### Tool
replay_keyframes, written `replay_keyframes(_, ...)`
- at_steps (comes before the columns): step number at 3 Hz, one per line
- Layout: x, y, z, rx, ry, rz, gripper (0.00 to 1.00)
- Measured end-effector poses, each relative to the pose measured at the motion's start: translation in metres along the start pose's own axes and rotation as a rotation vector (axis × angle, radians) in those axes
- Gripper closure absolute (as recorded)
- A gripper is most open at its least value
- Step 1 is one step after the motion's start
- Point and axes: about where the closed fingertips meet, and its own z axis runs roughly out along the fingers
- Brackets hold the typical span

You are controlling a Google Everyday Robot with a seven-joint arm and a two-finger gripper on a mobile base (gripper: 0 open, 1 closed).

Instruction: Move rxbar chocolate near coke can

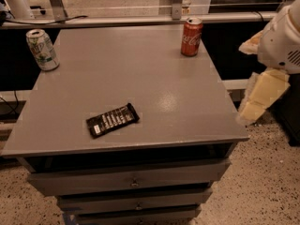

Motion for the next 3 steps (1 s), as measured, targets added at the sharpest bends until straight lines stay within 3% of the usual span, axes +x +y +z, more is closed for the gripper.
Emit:
replay_keyframes(1,-0.023,0.01,0.035,-0.049,-0.098,0.027,0.0)
replay_keyframes(3,-0.097,0.026,0.102,-0.133,-0.293,0.091,0.0)
